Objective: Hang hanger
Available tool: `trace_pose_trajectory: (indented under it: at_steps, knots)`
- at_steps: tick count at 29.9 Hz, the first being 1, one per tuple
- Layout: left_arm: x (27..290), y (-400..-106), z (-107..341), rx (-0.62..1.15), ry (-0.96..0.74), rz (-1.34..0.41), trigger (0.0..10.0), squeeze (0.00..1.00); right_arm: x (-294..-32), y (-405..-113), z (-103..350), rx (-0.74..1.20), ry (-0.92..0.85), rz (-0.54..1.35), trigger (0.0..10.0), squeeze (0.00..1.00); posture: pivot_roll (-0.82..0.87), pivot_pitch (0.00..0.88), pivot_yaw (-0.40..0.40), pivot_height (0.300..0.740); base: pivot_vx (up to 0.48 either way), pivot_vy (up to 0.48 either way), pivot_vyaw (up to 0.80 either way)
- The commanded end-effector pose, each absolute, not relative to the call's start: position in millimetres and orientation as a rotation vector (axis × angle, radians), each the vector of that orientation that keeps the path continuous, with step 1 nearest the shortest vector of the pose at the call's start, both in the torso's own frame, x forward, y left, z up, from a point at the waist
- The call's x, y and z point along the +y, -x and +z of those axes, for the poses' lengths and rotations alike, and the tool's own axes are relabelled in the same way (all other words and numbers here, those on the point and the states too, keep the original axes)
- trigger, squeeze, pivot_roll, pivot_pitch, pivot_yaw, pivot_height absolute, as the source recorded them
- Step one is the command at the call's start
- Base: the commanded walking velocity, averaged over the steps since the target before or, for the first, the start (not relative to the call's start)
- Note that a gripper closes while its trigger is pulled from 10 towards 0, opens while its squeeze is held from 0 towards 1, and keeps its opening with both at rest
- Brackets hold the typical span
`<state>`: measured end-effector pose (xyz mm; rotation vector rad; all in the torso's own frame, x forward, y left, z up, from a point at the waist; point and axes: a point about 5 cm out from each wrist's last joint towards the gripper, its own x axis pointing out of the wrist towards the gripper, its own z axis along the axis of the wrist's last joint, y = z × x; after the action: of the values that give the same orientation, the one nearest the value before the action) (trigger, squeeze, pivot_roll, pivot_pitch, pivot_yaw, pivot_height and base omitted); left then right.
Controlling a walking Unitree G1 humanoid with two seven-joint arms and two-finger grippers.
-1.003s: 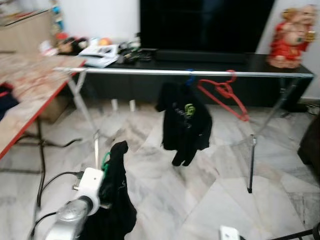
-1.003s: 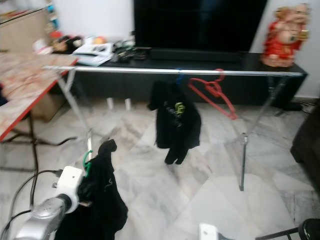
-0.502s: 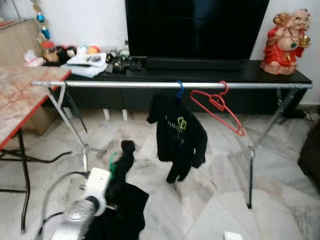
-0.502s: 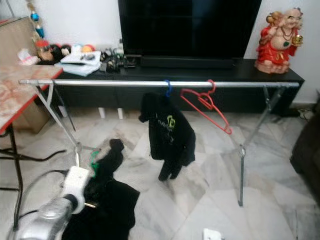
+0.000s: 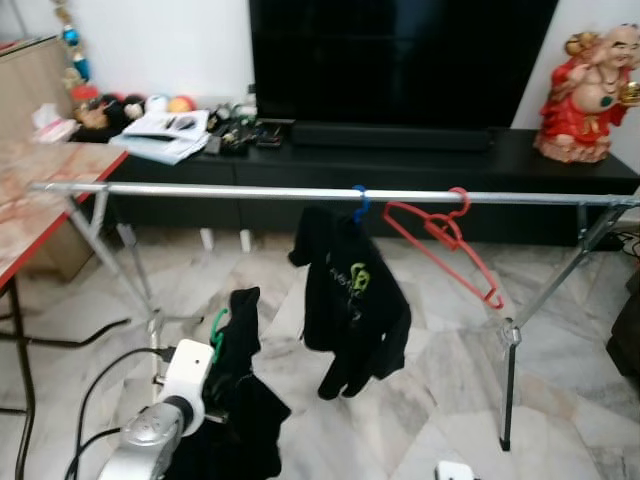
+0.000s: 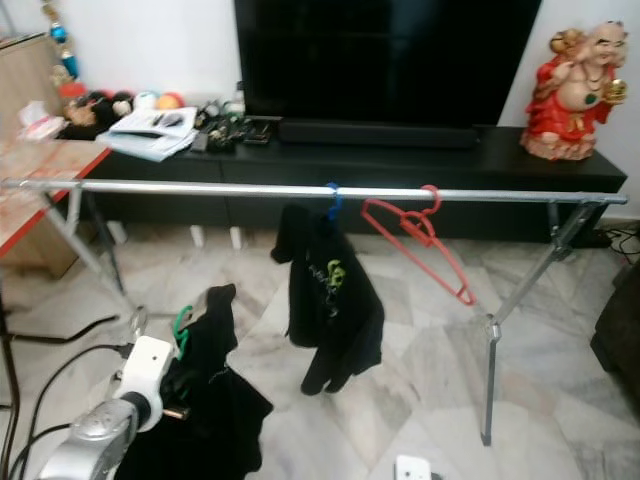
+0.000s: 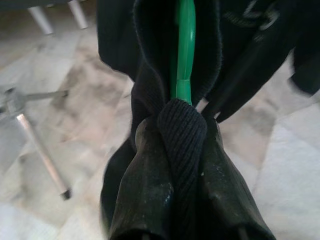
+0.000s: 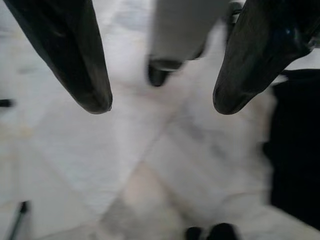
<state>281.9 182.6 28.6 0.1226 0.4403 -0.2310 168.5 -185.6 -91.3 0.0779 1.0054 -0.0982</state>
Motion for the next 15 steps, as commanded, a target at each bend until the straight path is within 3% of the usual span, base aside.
trace_pose_trajectory:
  at_steps: [1,10,15]
  knots:
    - [193.9,-285.7,36.7,0.41,-0.146,-0.202,10.0,0.0,-176.1,-173.7,-90.0,0.994,-0.083,-0.066,10.0,0.0,0.11,0.0,-0.013,0.74,0.36,0.0,0.0]
    - [195.6,-286.3,33.4,0.415,-0.155,-0.191,10.0,0.0,-174.0,-174.6,-89.7,0.99,-0.075,-0.04,10.0,0.0,0.11,0.0,-0.014,0.74,0.348,0.0,0.0]
    - [197.5,-286.8,35.2,0.401,-0.153,-0.17,10.0,0.0,-173.1,-176.1,-89.1,0.987,-0.078,-0.031,10.0,0.0,0.11,0.0,-0.015,0.74,0.0,0.0,0.0]
